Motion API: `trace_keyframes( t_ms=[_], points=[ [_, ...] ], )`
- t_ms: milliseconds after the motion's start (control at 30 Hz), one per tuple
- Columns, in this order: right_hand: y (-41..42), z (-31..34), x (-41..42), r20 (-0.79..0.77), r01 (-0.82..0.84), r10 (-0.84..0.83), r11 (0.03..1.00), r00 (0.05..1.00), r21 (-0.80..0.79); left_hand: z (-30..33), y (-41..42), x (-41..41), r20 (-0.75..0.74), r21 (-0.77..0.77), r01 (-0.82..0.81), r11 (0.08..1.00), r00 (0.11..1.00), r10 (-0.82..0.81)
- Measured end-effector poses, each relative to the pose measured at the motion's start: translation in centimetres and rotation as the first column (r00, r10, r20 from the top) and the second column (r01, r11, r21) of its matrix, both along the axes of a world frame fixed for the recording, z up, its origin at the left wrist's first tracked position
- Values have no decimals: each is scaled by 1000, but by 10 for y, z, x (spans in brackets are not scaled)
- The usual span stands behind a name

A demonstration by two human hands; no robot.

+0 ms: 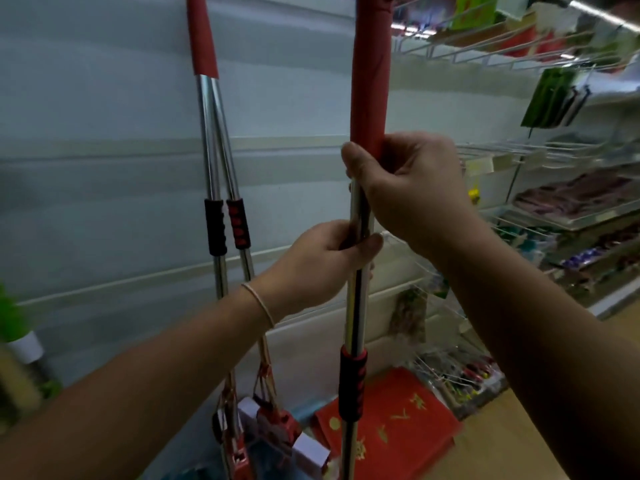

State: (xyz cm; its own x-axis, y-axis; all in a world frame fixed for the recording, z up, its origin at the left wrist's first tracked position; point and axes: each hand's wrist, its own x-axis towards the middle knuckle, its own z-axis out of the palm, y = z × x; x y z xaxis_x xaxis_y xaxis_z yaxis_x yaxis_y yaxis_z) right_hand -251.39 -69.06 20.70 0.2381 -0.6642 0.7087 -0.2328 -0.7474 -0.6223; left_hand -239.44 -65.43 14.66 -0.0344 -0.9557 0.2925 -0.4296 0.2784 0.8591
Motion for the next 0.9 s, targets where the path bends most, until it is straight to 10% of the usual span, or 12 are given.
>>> trace_keyframes(
  t_ms=[900],
  points=[
    [-19,-16,22,15,-393,393,919,919,-4,-7,29,-16,2,86,-452,888,891,454]
  ],
)
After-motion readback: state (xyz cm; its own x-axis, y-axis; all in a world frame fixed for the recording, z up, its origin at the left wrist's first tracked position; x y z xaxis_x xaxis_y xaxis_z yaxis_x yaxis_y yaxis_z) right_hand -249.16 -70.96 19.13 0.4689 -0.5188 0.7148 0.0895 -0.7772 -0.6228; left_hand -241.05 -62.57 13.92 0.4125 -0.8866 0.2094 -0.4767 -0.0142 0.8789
